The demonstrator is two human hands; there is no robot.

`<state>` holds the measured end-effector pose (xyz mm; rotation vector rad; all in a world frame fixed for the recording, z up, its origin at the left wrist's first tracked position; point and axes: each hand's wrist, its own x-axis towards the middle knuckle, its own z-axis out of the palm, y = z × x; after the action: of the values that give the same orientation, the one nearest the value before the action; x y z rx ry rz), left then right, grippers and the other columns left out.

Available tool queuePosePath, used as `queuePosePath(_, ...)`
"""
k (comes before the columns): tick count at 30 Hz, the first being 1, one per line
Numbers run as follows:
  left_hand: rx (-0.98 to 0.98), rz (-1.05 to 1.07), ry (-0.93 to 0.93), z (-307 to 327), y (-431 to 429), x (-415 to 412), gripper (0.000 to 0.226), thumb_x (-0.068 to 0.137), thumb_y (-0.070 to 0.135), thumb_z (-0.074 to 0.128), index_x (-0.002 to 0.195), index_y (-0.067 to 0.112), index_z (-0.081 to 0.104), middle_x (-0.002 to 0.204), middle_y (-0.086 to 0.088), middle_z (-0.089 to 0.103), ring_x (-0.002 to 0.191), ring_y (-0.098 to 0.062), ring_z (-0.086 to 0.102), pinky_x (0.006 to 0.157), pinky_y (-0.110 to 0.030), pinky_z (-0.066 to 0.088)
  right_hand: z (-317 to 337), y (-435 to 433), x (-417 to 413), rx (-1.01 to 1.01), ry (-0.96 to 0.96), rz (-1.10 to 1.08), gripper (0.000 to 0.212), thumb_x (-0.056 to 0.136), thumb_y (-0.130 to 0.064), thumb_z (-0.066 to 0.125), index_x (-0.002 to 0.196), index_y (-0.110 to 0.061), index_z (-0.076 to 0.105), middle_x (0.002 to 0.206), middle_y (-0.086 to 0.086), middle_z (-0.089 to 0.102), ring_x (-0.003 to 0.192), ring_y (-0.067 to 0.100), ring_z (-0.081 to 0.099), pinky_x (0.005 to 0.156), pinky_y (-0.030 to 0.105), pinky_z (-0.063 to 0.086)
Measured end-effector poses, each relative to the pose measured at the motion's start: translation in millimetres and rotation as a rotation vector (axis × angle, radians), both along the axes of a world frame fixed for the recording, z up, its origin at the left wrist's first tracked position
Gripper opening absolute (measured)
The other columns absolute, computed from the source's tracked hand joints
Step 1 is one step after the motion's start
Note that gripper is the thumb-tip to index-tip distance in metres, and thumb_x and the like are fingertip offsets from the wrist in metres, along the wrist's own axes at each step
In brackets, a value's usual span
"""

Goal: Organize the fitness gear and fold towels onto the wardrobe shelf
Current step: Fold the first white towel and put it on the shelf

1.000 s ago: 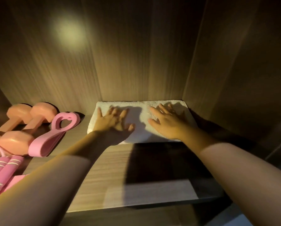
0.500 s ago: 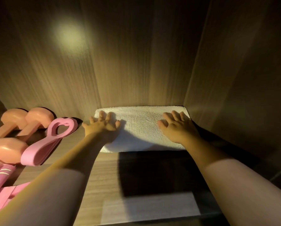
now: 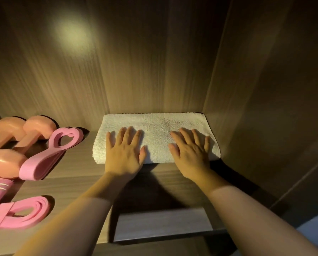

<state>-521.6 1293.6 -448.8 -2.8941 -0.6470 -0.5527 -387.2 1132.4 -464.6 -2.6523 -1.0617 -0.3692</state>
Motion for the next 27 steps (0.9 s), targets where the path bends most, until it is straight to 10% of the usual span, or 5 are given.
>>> queuePosePath(20, -0.224, 0.045, 0.575, 93, -73, -80, 0.068, 0.099, 0.058, 0.016, 0.155, 0.025, -0.004, 0.162, -0.005, -0.012, 0.149, -0.025, -0.011, 0.115, -0.061, -0.009, 89, -58, -87, -0.509, 0.422, 0.089, 0.060, 0.100, -0.054, 0.018, 0.153, -0.036, -0.007, 0.161, 0.001, -0.017, 0.146, 0.029, -0.021, 0.115, 0.059, -0.013)
queuePosePath(24, -0.374, 0.034, 0.569, 132, -116, -129, 0.065, 0.098, 0.057, 0.017, 0.155, 0.025, 0.012, 0.163, -0.004, 0.007, 0.150, -0.024, 0.003, 0.116, -0.061, -0.005, 131, -103, -144, -0.494, 0.474, 0.118, 0.058, 0.099, -0.057, 0.020, 0.152, -0.032, 0.020, 0.158, 0.006, 0.024, 0.147, 0.030, 0.016, 0.117, 0.059, -0.003)
queuePosePath(27, -0.410, 0.012, 0.629, 161, -152, -170, 0.063, 0.099, 0.057, 0.016, 0.154, 0.025, 0.013, 0.163, -0.004, 0.010, 0.150, -0.023, 0.004, 0.117, -0.060, 0.001, 165, -141, -185, -0.522, 0.549, 0.146, 0.060, 0.099, -0.058, 0.020, 0.154, -0.035, 0.010, 0.163, 0.001, 0.006, 0.150, 0.028, -0.002, 0.118, 0.057, -0.003)
